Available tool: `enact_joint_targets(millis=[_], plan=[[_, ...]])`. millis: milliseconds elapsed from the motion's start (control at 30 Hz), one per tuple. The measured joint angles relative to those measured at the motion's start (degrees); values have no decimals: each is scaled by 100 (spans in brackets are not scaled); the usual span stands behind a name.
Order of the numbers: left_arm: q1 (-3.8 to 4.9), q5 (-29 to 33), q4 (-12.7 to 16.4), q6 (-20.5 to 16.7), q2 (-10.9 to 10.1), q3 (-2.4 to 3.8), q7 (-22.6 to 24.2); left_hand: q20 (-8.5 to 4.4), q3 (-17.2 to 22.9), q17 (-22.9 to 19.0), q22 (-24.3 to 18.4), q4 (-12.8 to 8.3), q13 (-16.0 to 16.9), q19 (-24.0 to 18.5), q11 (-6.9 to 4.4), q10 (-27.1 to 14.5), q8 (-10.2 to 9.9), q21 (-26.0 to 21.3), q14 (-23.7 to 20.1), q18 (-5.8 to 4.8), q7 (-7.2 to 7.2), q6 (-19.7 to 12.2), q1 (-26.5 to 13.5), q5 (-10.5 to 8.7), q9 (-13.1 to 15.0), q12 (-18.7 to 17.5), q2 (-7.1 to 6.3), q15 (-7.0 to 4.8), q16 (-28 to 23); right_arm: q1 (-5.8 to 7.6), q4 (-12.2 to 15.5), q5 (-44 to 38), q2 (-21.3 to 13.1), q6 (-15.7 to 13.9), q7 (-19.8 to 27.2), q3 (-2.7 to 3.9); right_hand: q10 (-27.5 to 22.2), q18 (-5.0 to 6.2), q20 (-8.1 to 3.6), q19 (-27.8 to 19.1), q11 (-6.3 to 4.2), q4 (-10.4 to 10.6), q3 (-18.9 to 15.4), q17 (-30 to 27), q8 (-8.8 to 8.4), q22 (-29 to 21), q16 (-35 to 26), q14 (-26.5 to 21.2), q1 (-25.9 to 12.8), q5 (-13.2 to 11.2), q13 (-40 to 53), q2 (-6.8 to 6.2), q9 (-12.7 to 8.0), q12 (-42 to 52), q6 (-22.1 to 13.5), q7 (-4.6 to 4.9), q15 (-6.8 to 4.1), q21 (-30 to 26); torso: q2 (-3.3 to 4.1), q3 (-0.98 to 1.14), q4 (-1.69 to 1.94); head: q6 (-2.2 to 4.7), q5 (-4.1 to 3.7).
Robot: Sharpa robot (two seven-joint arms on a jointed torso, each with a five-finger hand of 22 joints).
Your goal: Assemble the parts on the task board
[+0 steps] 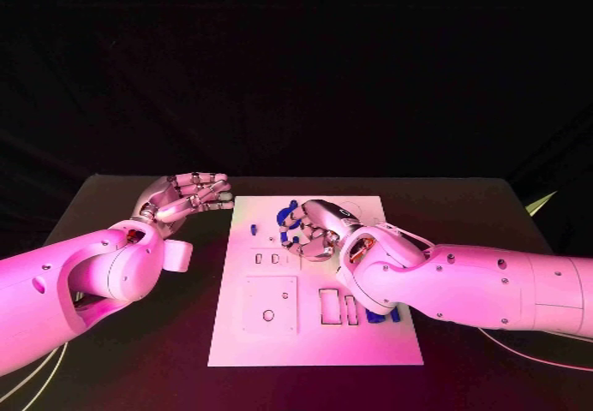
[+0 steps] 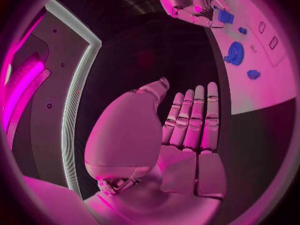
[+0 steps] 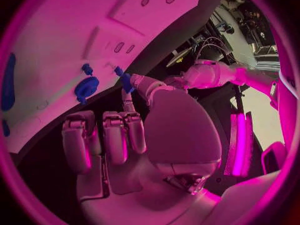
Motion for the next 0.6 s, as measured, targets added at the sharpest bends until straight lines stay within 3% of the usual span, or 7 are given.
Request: enact_joint_targets(millis=[600], plan=[[1,0,24,0,-3,0,-17,20,0,4,0,0,0,-19,0,0,0,0,0,0,0,0,0,0,0,0,0,0,0,-286,-180,-669,247,204,-478,-18,0,0,0,0,0,-1,-1,-1,6,-1,0,0,-68,-11,0,-69,4,0,-14,-6,0,0,12,16,-3,-28,87]])
